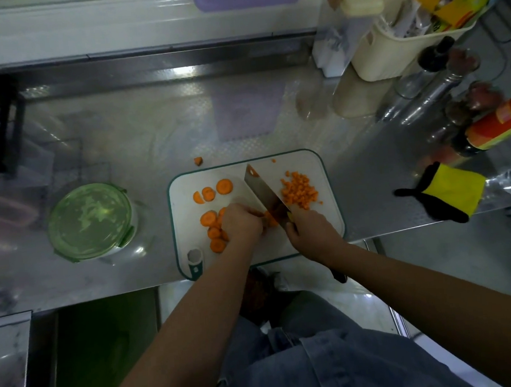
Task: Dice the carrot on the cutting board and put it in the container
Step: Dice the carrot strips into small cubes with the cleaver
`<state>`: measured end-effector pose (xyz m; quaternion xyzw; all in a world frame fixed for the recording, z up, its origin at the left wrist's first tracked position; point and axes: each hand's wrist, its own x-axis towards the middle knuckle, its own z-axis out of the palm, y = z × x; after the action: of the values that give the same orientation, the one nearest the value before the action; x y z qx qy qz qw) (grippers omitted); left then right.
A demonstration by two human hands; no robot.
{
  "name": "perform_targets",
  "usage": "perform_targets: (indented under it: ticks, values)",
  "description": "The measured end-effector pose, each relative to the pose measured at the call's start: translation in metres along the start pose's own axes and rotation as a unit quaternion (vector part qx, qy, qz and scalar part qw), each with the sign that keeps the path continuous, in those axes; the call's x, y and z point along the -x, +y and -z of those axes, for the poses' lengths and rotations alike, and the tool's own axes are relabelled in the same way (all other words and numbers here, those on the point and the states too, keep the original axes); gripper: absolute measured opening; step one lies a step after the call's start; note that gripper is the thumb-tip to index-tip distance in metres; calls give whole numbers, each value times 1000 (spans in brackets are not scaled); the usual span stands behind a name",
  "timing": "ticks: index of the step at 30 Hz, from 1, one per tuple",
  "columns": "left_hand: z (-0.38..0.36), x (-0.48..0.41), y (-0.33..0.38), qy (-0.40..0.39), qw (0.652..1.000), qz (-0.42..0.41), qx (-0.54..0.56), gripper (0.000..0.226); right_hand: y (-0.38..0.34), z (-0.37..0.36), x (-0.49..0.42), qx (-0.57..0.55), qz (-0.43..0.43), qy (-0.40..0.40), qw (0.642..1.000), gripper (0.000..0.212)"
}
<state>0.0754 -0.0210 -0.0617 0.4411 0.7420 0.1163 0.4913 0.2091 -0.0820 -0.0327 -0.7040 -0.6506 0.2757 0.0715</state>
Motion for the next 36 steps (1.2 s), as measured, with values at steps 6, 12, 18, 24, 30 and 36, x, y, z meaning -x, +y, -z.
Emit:
perform_targets:
  ticks: [6, 12, 18, 24, 30, 36]
  values:
    - [-1, 2, 1, 19, 1000, -3, -22, 12, -2, -14, -1, -2, -10, 22, 1000, 28]
    - [-1, 0, -1, 18, 1000, 8, -7, 9, -3, -7, -4, -40, 1, 60, 997, 38]
    - [-1, -1, -3, 4, 1000, 18, 21, 8, 0, 2, 4, -16, 26, 31, 999, 31]
    - [-3, -3, -4, 15, 998, 34, 46, 28, 4, -1, 9, -3, 17, 8, 1000, 22]
    - [-2, -2, -3, 4, 999, 25, 26, 17, -3, -7, 1, -3, 6, 13, 1000, 21]
    - [-3, 3, -2, 32, 999, 32, 26, 10, -3, -20, 2, 5, 0, 32, 999, 21]
